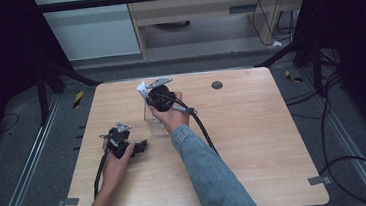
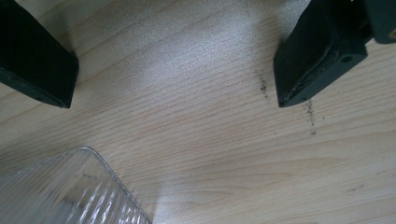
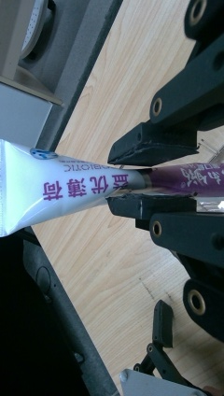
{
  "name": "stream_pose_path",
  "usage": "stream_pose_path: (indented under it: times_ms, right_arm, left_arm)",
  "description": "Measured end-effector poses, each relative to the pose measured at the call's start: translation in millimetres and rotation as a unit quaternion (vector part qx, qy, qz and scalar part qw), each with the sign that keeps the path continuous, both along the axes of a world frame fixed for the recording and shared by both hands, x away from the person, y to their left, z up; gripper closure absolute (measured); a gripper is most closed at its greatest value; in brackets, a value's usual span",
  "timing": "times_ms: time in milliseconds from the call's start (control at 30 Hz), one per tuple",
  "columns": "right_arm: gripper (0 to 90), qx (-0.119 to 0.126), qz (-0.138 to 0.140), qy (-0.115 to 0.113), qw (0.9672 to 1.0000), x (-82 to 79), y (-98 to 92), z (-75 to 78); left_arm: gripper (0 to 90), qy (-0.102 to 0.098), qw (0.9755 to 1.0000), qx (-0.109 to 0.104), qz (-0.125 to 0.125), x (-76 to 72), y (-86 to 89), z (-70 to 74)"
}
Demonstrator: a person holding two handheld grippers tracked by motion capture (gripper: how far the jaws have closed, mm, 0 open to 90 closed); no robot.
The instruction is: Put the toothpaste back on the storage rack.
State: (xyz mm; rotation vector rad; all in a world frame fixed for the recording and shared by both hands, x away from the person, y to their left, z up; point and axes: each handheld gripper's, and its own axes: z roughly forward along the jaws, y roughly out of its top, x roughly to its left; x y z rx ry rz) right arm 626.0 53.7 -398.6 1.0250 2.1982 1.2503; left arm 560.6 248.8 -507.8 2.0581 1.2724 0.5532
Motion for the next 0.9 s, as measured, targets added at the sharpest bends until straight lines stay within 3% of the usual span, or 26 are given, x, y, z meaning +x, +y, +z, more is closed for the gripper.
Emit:
stream_pose_path:
  times_ms: [367, 900]
  right_arm:
    - [67.9, -0.004, -0.003, 0.002, 1.0000, -2.6, -5.7, 0.4]
    - [67.4, -0.004, -0.005, 0.000, 1.0000, -8.1, -14.2, 7.1]
  left_arm:
    - [0.0, 0.000, 1.0000, 0.000, 0.000, 0.0, 0.0, 0.0]
    - [0.0, 0.000, 1.0000, 0.000, 0.000, 0.0, 0.0, 0.0]
